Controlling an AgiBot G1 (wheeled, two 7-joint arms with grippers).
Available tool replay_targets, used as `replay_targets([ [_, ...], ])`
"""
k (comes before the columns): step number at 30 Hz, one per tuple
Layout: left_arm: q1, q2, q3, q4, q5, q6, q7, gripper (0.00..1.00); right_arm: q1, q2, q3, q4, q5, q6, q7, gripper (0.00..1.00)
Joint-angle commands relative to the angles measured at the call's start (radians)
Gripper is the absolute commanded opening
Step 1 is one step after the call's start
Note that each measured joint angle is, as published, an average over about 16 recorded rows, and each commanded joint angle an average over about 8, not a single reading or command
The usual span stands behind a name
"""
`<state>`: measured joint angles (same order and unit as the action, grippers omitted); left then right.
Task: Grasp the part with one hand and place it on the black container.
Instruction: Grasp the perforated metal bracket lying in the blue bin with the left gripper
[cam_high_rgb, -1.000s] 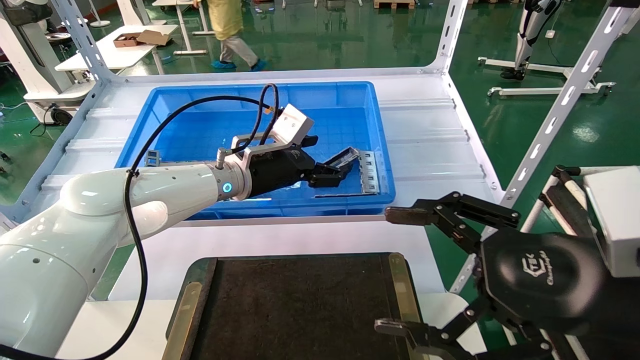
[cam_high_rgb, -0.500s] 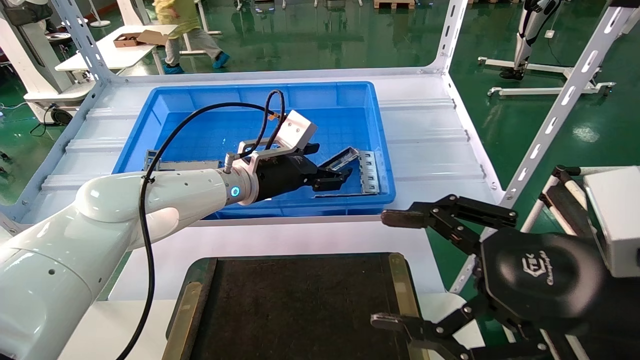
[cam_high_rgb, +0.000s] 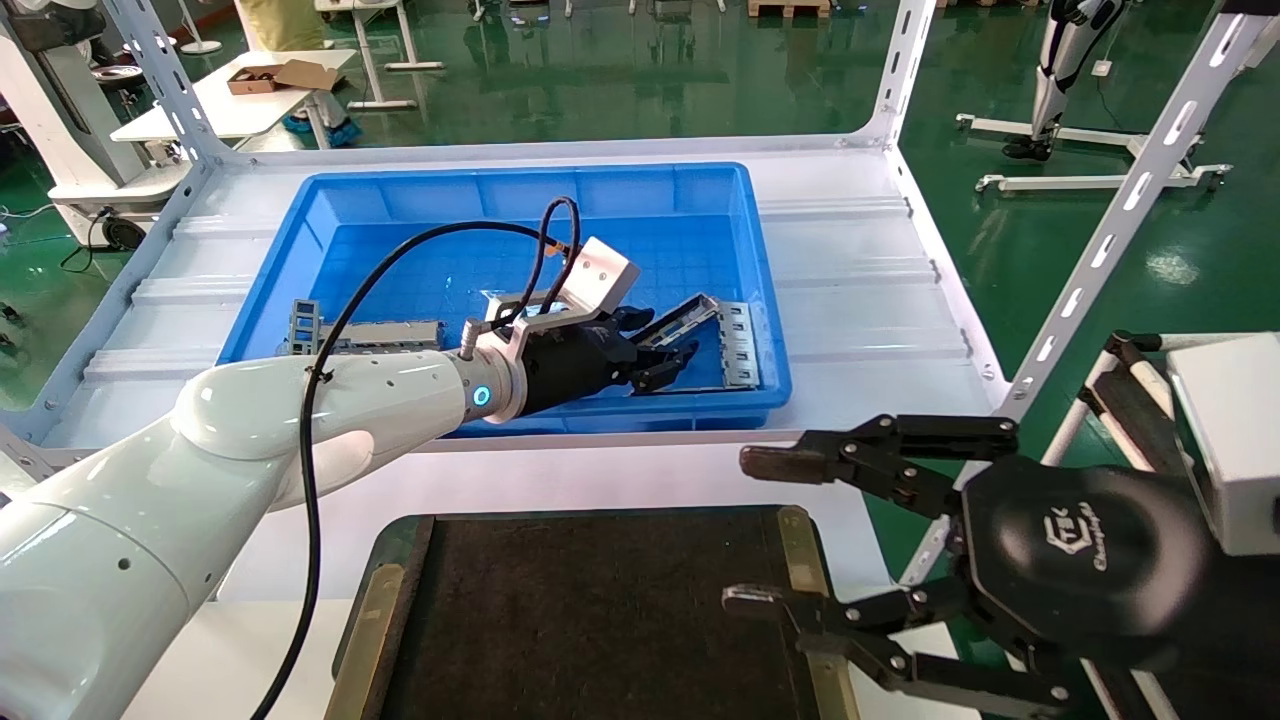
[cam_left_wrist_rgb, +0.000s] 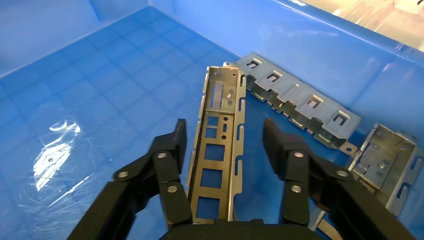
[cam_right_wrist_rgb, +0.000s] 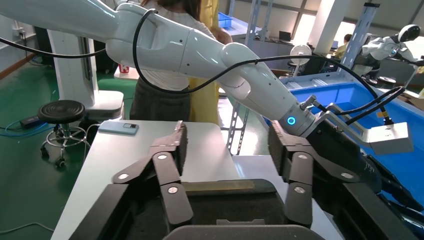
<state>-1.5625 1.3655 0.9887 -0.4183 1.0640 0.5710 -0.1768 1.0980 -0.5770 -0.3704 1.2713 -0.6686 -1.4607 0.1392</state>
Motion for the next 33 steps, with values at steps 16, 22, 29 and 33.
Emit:
replay_targets([
  [16, -0.013, -0.001, 0.085, 0.021, -0.097, -0.027, 0.013, 0.00, 0.000, 0.000, 0.000, 0.000, 0.000, 0.000, 0.000, 0.00],
  [22, -0.019, -0.003, 0.088, 0.020, -0.147, -0.018, 0.046, 0.00, 0.000, 0.000, 0.000, 0.000, 0.000, 0.000, 0.000, 0.00],
  [29, -0.043, -0.016, 0.051, 0.015, -0.231, 0.049, 0.130, 0.00, 0.000, 0.000, 0.000, 0.000, 0.000, 0.000, 0.000, 0.00],
  [33, -0.056, -0.037, 0.016, 0.016, -0.282, 0.138, 0.194, 0.00, 0.000, 0.000, 0.000, 0.000, 0.000, 0.000, 0.000, 0.00],
])
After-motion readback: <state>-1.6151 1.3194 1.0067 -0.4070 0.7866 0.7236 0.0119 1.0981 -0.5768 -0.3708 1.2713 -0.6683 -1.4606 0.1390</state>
